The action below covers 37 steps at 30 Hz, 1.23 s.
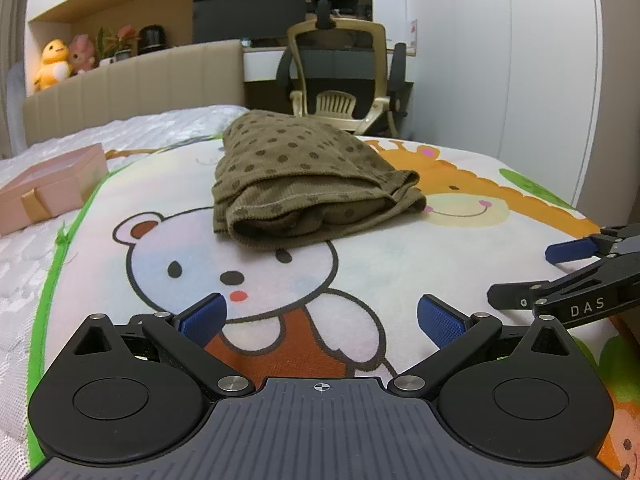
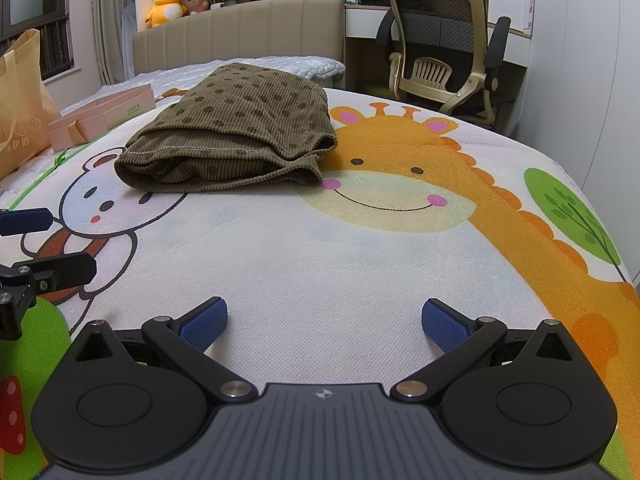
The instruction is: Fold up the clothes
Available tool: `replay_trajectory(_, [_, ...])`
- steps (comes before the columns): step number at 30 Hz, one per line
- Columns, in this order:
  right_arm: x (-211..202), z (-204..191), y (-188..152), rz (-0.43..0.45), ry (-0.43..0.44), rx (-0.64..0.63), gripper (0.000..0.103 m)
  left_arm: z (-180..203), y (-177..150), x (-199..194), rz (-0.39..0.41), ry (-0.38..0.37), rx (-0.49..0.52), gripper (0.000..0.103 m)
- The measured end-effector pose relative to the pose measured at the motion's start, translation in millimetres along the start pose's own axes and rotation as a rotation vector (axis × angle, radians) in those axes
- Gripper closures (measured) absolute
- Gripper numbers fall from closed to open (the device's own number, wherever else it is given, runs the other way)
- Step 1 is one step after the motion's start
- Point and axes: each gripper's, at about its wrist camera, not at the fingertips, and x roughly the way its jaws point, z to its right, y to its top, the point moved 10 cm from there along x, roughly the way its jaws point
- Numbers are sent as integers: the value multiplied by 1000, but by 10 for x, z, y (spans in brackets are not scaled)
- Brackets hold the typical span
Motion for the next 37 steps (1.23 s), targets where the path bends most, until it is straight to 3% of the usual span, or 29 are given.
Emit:
replay_trajectory(27, [0, 0, 0, 0, -1, 0, 0, 13, -10, 1, -6, -3, 2, 0])
replay_trajectory(37, [-3, -3, 1, 0, -1, -1, 0, 34, 14, -48, 31, 0, 23, 0])
